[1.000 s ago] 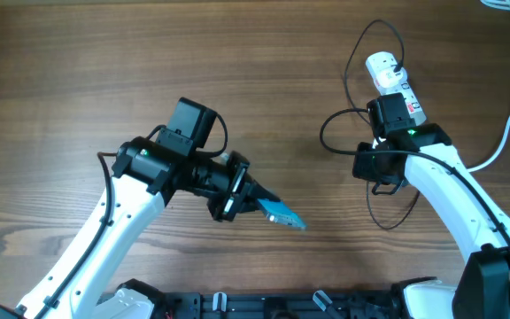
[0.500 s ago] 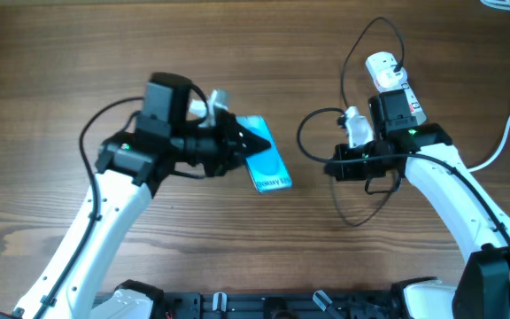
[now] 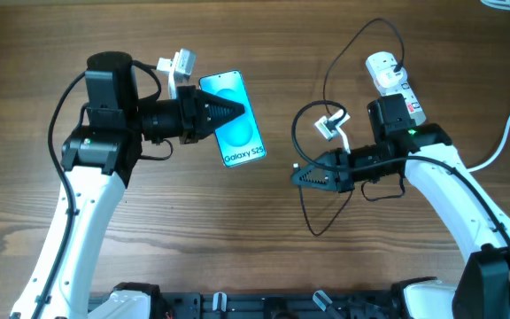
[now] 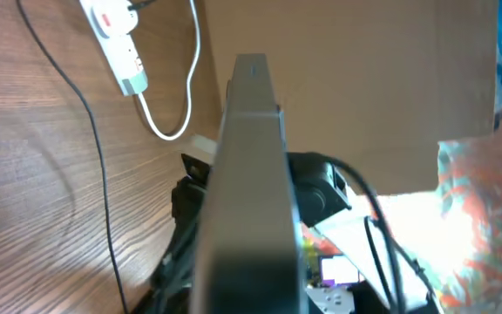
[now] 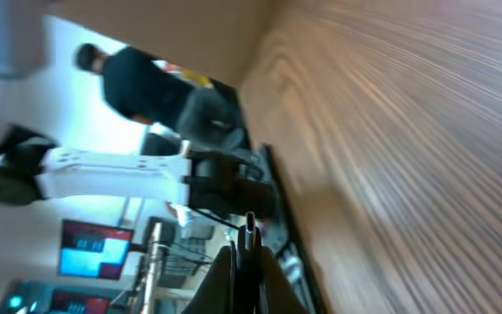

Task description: Plug charger to phone and switch on socket

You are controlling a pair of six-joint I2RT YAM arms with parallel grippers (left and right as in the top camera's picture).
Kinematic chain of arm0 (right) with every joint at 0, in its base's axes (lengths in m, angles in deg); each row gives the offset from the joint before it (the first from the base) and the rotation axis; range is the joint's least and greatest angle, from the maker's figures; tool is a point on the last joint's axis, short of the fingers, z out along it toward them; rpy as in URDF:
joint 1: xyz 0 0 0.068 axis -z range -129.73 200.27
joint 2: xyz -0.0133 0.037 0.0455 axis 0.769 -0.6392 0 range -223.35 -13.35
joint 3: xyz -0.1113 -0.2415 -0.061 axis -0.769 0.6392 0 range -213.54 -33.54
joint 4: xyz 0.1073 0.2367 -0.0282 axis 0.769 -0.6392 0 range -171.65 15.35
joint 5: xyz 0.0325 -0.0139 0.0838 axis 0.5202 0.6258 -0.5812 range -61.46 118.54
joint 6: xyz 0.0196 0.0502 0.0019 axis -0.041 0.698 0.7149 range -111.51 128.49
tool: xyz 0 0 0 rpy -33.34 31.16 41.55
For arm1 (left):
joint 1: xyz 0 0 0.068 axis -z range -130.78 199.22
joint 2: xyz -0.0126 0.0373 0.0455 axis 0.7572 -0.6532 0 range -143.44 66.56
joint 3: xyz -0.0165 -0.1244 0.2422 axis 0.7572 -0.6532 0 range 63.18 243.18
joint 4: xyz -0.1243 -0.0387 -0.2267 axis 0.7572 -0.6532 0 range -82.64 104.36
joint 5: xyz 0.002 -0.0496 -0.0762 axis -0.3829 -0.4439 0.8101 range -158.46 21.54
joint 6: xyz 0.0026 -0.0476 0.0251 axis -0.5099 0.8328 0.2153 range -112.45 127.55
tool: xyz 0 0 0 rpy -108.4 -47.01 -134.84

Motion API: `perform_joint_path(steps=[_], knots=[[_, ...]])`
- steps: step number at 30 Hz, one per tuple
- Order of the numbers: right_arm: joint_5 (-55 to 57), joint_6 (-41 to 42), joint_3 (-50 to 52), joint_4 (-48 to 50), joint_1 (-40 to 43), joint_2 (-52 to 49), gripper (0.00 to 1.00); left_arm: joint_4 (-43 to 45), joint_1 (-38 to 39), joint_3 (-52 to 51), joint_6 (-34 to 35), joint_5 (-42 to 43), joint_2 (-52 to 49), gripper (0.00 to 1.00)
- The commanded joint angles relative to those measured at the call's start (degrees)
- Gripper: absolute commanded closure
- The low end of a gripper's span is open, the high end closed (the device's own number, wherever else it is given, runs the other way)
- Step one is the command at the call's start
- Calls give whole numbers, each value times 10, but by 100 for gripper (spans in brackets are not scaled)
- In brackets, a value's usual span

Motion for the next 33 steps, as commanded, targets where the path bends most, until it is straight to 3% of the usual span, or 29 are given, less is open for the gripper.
perform_joint_path(steps=[1,8,12,16,25,29,33], knots=[[-71,-33,1,2,-27,-3,96,5,-4,9,-35,48,-23,96],[-72,-31,-4,14,-107,-3,96,35,-3,9,-52,133,-70,96],[-100,-1,-17,48,-134,-3,96,47,-4,9,-52,138,-79,96],[-142,110,-21,157,-138,-3,96,83,-3,9,-52,139,-79,96],[-30,393,-21,404,-153,21,96,120,-3,9,-52,134,-79,96],[-8,457,-21,462,-154,28,96,120,-3,9,-51,134,-79,96],[1,458,-21,465,-154,28,96,120,-3,9,-47,134,-79,96]])
